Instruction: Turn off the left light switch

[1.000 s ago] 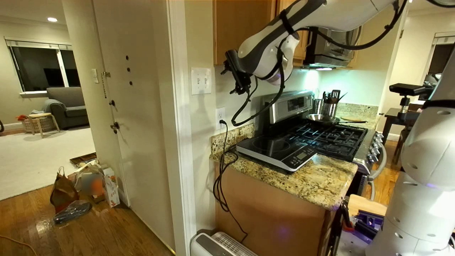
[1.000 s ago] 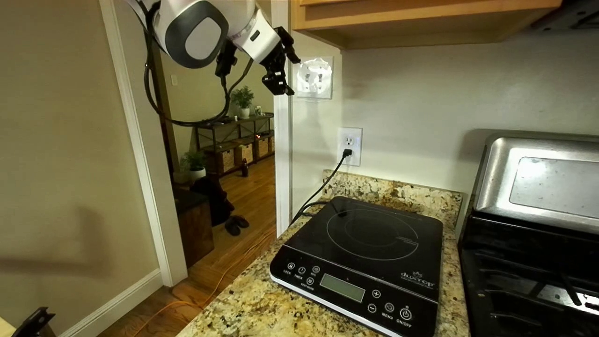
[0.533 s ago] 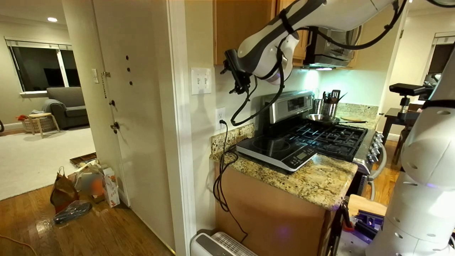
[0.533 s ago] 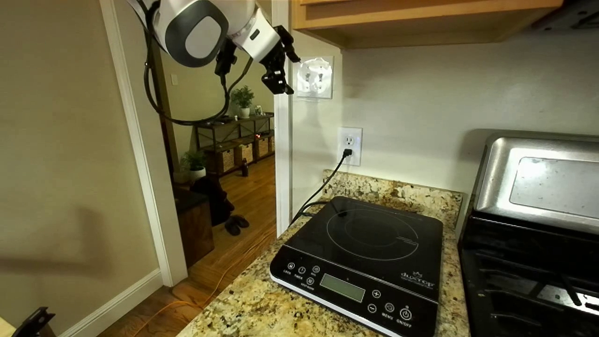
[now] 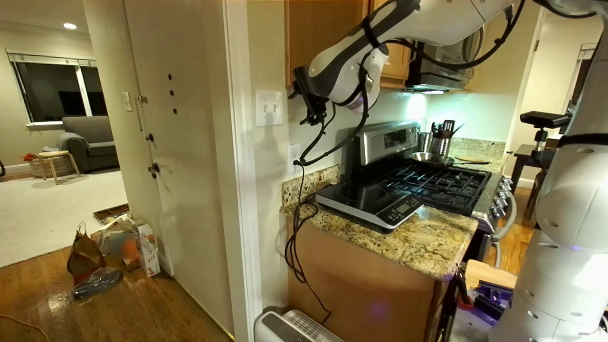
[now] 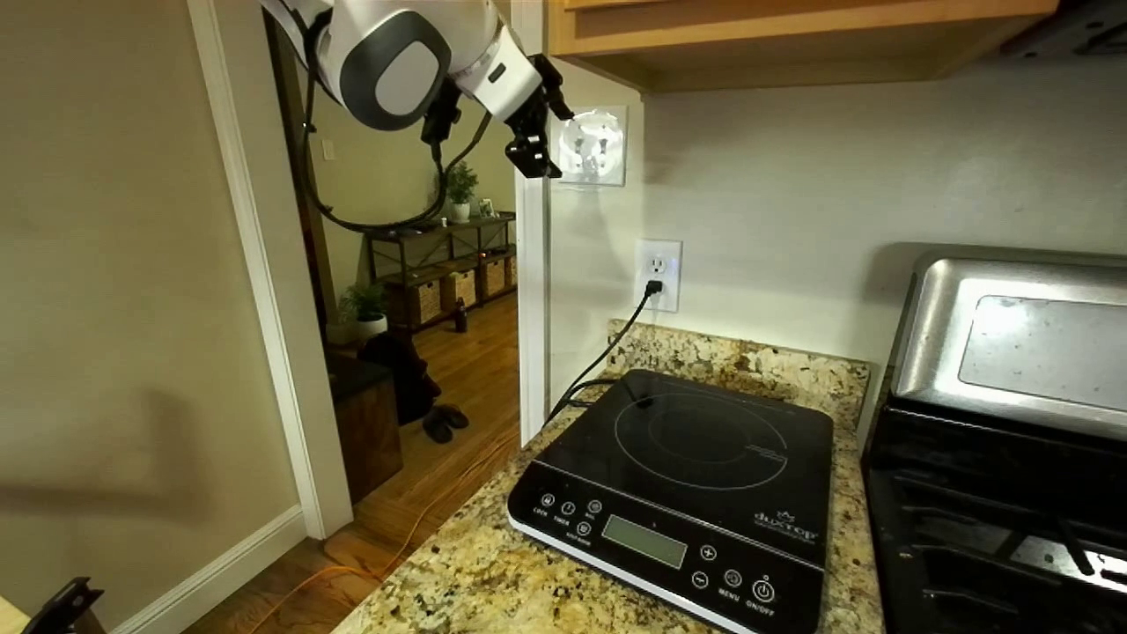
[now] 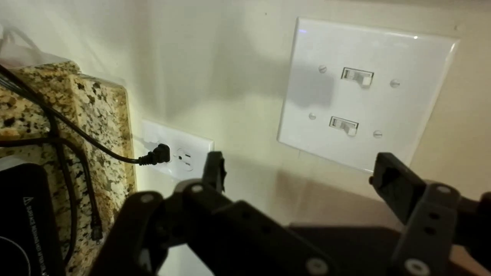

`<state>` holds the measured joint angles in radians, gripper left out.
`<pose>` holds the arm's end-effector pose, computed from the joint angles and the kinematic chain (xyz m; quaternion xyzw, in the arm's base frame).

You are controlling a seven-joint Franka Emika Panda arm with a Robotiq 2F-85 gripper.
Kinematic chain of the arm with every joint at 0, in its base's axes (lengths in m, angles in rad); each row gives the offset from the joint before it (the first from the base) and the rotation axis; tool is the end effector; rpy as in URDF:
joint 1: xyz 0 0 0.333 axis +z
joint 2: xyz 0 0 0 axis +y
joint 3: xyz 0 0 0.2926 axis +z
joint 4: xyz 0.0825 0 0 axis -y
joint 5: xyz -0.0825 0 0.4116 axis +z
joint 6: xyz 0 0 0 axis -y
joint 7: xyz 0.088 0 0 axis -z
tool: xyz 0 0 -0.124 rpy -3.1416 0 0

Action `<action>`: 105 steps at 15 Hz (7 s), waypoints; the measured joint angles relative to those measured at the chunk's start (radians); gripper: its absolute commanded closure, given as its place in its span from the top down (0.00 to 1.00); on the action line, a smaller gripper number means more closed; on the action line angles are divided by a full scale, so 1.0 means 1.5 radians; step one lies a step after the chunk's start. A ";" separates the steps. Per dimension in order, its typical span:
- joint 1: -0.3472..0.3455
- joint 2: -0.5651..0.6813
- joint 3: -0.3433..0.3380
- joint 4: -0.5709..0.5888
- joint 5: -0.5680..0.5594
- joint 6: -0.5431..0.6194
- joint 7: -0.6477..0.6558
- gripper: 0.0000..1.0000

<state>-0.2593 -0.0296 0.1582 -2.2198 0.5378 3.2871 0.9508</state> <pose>0.5903 -0.1134 0.4658 -0.5896 0.6236 -0.4162 0.3005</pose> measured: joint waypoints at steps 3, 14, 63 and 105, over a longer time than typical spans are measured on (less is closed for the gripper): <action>0.039 0.036 -0.040 0.043 0.000 -0.007 0.000 1.00; 0.095 0.128 -0.081 0.161 -0.001 -0.075 0.014 1.00; 0.183 0.185 -0.180 0.244 -0.040 -0.110 0.090 1.00; 0.231 -0.027 -0.137 0.154 -0.390 -0.839 0.246 1.00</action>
<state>0.0869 -0.0700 -0.0479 -1.9893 -0.0478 2.0292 1.3204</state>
